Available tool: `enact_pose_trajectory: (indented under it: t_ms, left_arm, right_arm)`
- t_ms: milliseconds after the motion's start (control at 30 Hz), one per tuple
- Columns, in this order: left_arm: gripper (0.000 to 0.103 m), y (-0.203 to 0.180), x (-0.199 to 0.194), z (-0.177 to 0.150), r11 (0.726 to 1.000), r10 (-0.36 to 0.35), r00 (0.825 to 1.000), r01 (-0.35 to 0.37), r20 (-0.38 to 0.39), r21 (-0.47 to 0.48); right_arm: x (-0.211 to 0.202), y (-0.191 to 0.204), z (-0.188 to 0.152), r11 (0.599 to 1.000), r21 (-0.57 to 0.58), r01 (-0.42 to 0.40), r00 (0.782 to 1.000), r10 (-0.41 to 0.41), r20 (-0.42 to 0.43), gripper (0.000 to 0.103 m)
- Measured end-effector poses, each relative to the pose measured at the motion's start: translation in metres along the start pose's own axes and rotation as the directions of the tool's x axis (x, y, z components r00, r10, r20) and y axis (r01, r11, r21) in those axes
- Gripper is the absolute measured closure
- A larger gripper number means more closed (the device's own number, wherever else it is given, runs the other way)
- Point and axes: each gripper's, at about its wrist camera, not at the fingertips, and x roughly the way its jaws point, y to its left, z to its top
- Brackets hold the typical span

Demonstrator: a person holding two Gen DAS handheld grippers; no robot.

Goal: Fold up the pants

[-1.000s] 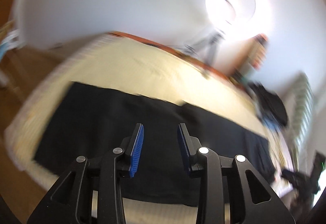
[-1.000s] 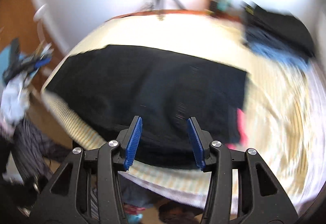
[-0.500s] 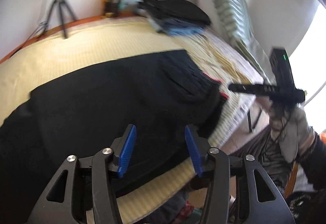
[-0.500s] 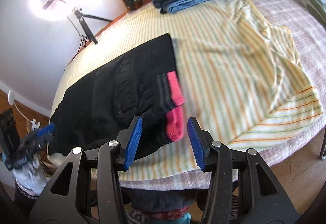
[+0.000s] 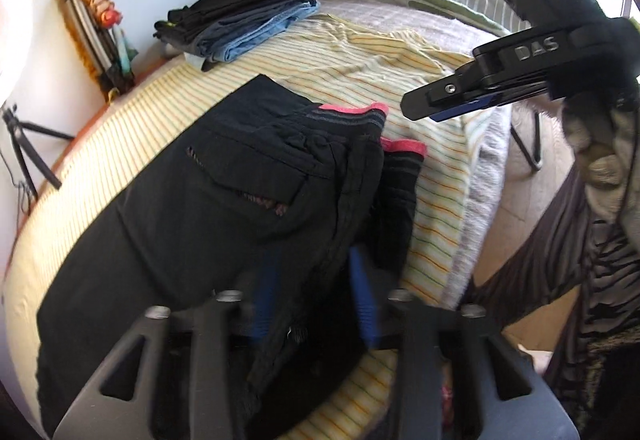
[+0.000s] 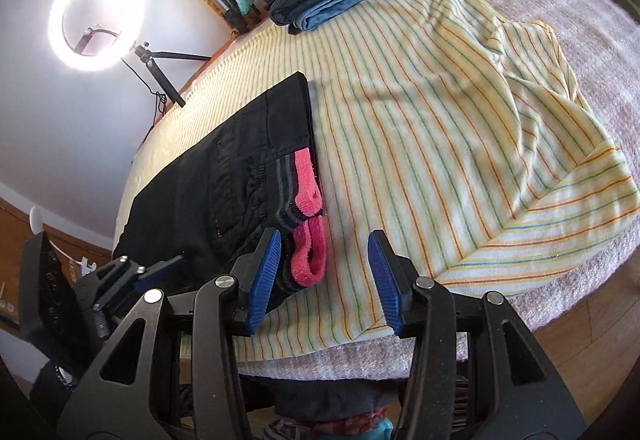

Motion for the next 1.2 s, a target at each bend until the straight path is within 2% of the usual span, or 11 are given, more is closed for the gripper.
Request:
enact_pose_trajectory:
  t_ms: [67, 167, 267, 400, 600, 700, 800, 833, 867, 1033, 1200]
  left_arm:
    - [0.099, -0.002, 0.002, 0.001, 1.0, 0.006, 0.999, -0.008, 0.037, 0.028]
    - [0.1, 0.003, 0.006, 0.0, 0.999, -0.035, 0.998, 0.035, 0.056, 0.0]
    - [0.1, 0.011, -0.005, -0.003, 0.995, -0.09, 0.994, 0.093, 0.066, -0.04]
    - [0.101, -0.003, -0.011, -0.002, 0.998, -0.026, 0.996, 0.021, 0.08, 0.062]
    - [0.094, -0.004, 0.004, 0.007, 0.998, -0.006, 0.998, 0.002, 0.064, 0.063]
    - [0.091, -0.003, 0.006, 0.009, 0.998, 0.003, 0.998, -0.007, 0.063, 0.062]
    - [0.091, -0.005, 0.006, 0.008, 0.997, 0.006, 0.998, -0.011, 0.069, 0.074]
    - [0.091, -0.005, 0.006, 0.007, 0.997, 0.006, 0.998, -0.011, 0.066, 0.076]
    - [0.093, -0.004, 0.007, 0.007, 0.997, 0.0, 0.998, -0.005, 0.059, 0.076]
    - [0.099, 0.004, 0.002, 0.003, 0.998, -0.05, 0.997, 0.048, 0.052, 0.042]
    - [0.1, 0.005, -0.024, -0.002, 0.995, -0.098, 0.992, 0.096, 0.075, 0.034]
  right_arm:
    - [0.001, -0.001, 0.0, 1.0, -0.002, -0.019, 1.0, 0.019, 0.001, 0.055]
    - [0.003, -0.002, 0.0, 1.0, 0.002, -0.029, 1.0, 0.029, 0.001, 0.055]
    - [0.001, -0.002, 0.002, 0.999, 0.009, -0.046, 0.999, 0.046, 0.009, 0.055]
    - [0.003, -0.005, 0.007, 0.996, 0.039, -0.079, 0.997, 0.079, 0.011, 0.055]
    - [0.009, 0.004, 0.013, 0.988, 0.035, -0.149, 0.989, 0.15, -0.001, 0.055]
    - [0.02, 0.007, 0.02, 0.993, 0.032, -0.11, 0.994, 0.111, -0.025, 0.055]
    - [0.033, 0.001, 0.027, 0.987, 0.08, -0.137, 0.988, 0.142, -0.063, 0.055]
    - [0.037, -0.001, 0.029, 0.985, 0.096, -0.14, 0.987, 0.147, -0.07, 0.064]
    - [0.041, -0.002, 0.03, 0.985, 0.106, -0.139, 0.987, 0.146, -0.069, 0.083]
    - [0.03, 0.002, 0.026, 0.982, 0.089, -0.165, 0.984, 0.17, -0.044, 0.091]
    - [0.008, 0.002, 0.017, 0.956, 0.141, -0.259, 0.964, 0.265, -0.03, 0.092]
